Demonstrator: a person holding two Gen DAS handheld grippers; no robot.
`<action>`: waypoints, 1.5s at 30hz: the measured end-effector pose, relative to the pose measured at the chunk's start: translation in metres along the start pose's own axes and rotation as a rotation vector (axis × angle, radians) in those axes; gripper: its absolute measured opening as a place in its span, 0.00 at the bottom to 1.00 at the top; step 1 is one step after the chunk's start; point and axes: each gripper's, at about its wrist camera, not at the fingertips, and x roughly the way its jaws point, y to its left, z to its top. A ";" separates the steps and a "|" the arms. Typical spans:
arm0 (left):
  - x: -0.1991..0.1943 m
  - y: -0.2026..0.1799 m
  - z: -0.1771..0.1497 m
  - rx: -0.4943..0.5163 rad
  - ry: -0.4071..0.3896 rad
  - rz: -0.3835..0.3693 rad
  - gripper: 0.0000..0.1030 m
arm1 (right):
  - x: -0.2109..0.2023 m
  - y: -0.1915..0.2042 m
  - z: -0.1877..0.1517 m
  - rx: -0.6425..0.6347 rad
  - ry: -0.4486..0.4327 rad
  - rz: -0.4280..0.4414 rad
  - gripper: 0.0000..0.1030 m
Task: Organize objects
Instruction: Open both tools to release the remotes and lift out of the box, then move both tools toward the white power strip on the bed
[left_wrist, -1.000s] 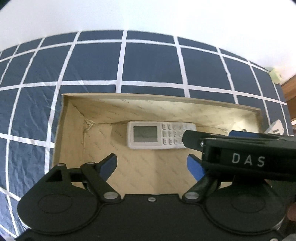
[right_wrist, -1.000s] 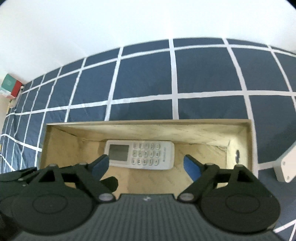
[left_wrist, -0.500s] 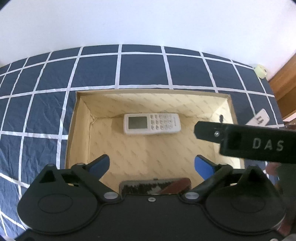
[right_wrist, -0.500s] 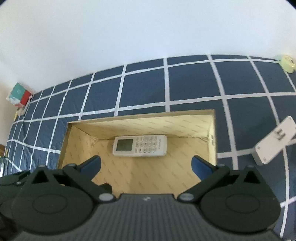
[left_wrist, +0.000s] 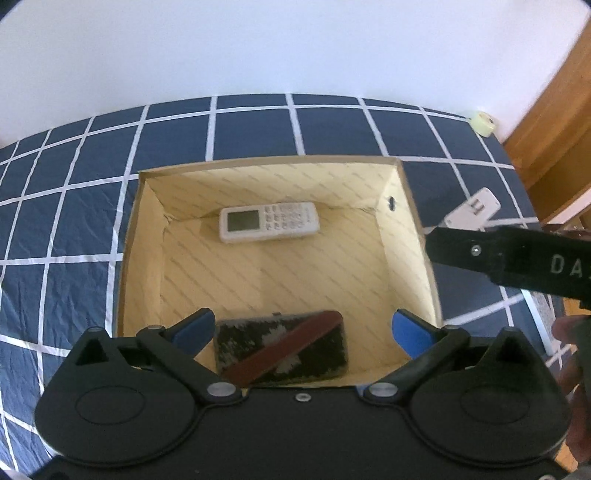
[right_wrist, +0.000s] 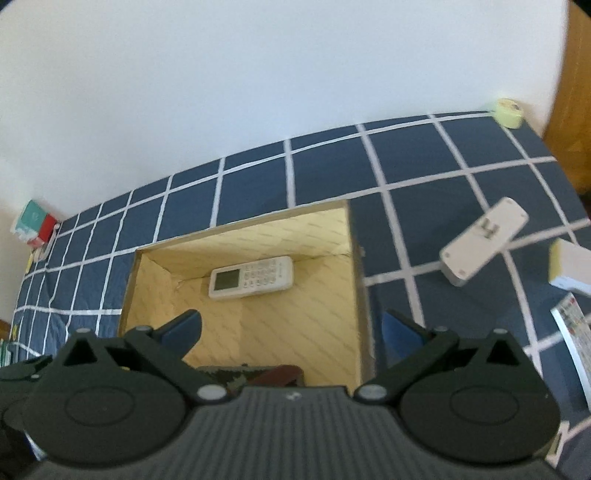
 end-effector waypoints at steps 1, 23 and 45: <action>-0.001 -0.003 -0.003 0.006 0.001 -0.004 1.00 | -0.005 -0.003 -0.003 0.007 -0.007 -0.005 1.00; 0.003 -0.098 -0.041 0.104 0.023 -0.061 1.00 | -0.075 -0.102 -0.060 0.115 -0.048 -0.110 1.00; 0.041 -0.222 -0.012 -0.197 -0.007 0.071 1.00 | -0.073 -0.243 0.036 -0.153 0.086 -0.047 1.00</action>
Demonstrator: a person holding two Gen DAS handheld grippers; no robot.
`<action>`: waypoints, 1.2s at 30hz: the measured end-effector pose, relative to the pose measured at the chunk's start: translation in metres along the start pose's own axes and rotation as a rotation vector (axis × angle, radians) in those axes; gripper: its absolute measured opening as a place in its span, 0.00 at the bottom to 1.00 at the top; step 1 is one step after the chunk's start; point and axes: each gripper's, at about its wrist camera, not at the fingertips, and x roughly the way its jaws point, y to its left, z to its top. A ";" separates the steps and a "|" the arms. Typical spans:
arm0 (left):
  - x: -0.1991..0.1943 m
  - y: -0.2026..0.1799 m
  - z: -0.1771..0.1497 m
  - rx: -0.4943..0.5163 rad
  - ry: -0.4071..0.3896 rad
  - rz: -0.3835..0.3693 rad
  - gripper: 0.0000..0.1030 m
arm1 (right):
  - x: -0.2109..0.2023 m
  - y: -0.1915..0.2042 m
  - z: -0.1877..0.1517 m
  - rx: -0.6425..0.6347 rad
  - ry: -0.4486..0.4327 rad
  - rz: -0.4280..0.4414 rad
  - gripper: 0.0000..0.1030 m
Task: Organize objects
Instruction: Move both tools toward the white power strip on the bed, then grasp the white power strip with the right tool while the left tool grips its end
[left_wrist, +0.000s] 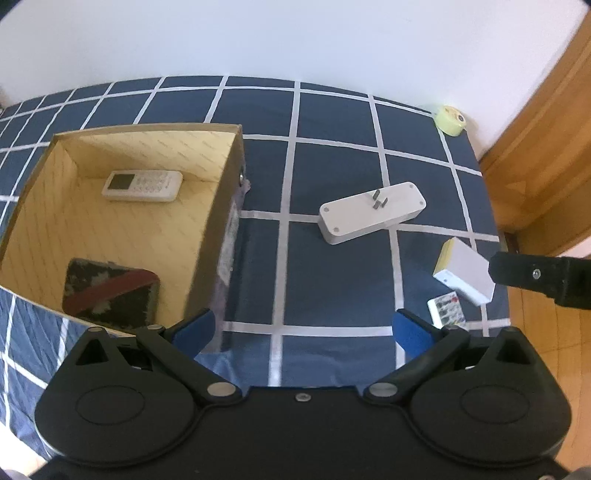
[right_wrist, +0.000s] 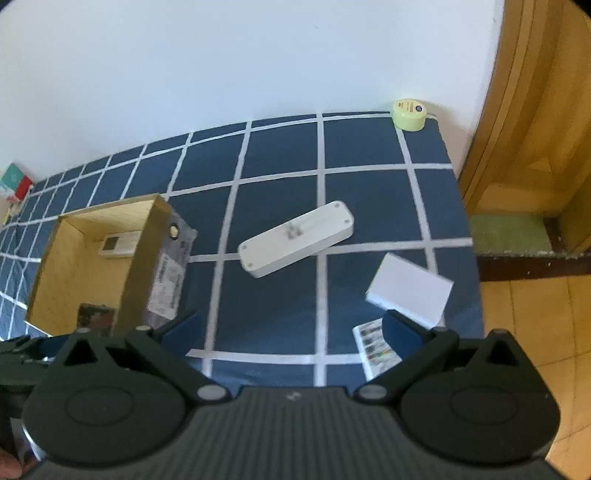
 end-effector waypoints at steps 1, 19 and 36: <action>0.002 -0.004 0.001 -0.005 -0.002 0.005 1.00 | 0.001 -0.004 0.004 -0.011 0.006 0.001 1.00; 0.055 -0.045 0.042 -0.111 0.047 0.063 1.00 | 0.062 -0.028 0.087 -0.180 0.118 0.050 1.00; 0.152 -0.042 0.092 -0.203 0.141 0.062 1.00 | 0.185 -0.033 0.143 -0.236 0.278 0.093 1.00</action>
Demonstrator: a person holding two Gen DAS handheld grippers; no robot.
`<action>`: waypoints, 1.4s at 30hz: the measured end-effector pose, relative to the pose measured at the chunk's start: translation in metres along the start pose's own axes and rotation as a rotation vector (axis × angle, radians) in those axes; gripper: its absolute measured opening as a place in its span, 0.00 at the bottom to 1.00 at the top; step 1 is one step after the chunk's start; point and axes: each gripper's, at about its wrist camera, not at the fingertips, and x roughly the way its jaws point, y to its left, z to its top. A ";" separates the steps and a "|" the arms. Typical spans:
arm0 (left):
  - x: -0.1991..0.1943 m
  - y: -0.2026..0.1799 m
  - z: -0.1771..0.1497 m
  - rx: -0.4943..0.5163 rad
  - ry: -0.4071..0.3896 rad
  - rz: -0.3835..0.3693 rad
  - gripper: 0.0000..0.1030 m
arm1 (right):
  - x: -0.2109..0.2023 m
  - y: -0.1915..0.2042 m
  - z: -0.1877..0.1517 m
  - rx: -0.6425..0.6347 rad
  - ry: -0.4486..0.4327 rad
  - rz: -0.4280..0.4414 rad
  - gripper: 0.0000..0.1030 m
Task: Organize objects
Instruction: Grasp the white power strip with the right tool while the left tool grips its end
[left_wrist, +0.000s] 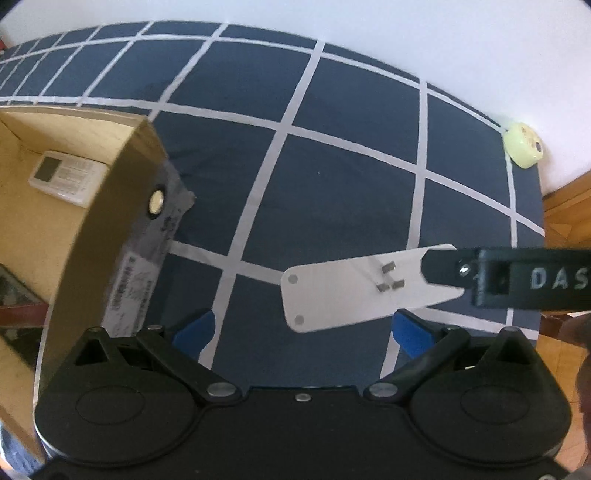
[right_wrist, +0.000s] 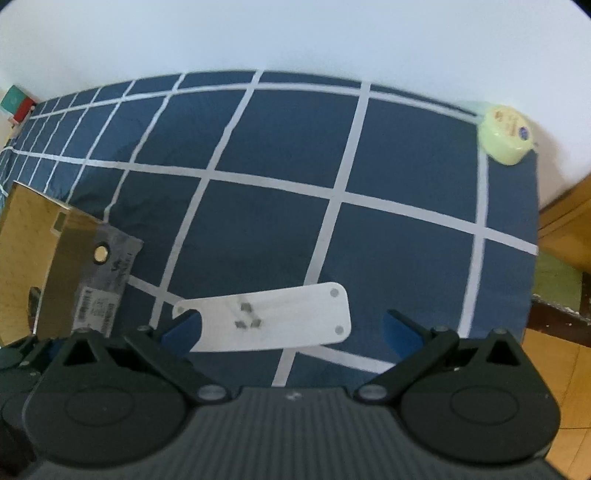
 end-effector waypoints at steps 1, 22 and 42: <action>0.005 0.000 0.001 -0.003 0.009 0.001 1.00 | 0.006 -0.001 0.002 -0.003 0.010 0.001 1.00; 0.054 0.005 0.014 -0.025 0.087 -0.047 1.00 | 0.070 -0.011 0.014 -0.002 0.116 0.008 0.97; 0.055 0.011 0.016 -0.053 0.107 -0.109 0.88 | 0.073 -0.015 0.014 -0.001 0.119 0.034 0.86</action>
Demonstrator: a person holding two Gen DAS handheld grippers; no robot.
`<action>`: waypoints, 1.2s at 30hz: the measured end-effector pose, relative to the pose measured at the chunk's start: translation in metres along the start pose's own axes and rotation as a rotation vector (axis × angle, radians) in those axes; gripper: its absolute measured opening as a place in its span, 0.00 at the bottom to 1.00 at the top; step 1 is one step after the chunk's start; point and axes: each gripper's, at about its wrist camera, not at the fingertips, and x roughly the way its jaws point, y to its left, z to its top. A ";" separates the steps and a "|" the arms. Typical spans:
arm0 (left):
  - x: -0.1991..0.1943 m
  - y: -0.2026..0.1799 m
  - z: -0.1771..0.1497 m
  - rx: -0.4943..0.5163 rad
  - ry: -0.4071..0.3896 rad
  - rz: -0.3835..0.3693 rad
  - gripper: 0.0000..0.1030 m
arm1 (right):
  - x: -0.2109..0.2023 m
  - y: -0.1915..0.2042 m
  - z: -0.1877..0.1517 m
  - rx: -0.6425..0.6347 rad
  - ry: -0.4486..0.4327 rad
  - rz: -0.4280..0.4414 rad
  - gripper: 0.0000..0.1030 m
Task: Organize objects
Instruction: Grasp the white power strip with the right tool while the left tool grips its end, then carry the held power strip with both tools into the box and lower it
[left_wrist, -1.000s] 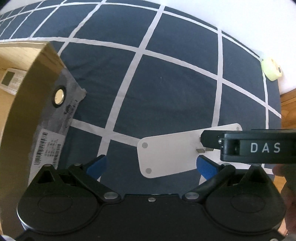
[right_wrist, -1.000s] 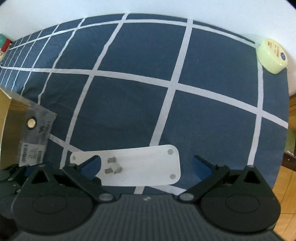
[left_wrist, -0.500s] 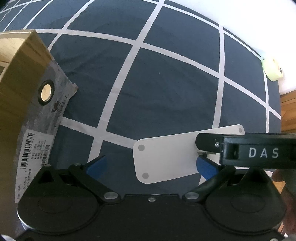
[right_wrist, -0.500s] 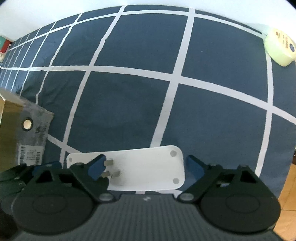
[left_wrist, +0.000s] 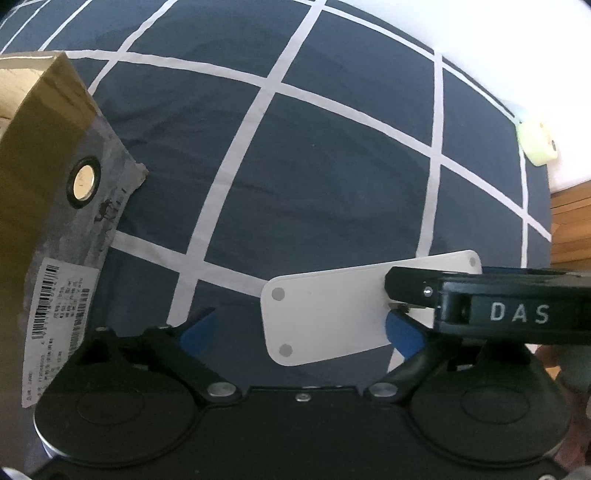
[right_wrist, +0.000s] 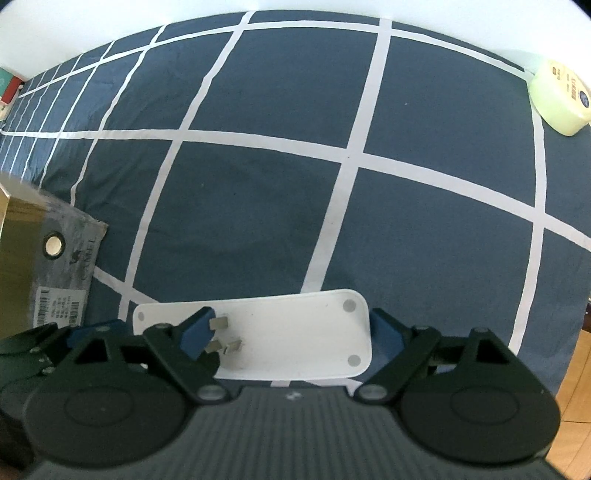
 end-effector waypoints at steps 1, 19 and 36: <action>-0.001 0.000 0.000 -0.002 0.000 -0.014 0.82 | 0.000 0.001 0.000 -0.001 0.000 -0.003 0.86; -0.012 -0.007 -0.003 0.043 0.000 -0.022 0.65 | -0.006 0.007 -0.011 0.023 -0.011 -0.014 0.85; -0.079 -0.008 -0.038 0.106 -0.083 -0.016 0.65 | -0.061 0.037 -0.050 0.048 -0.107 -0.009 0.85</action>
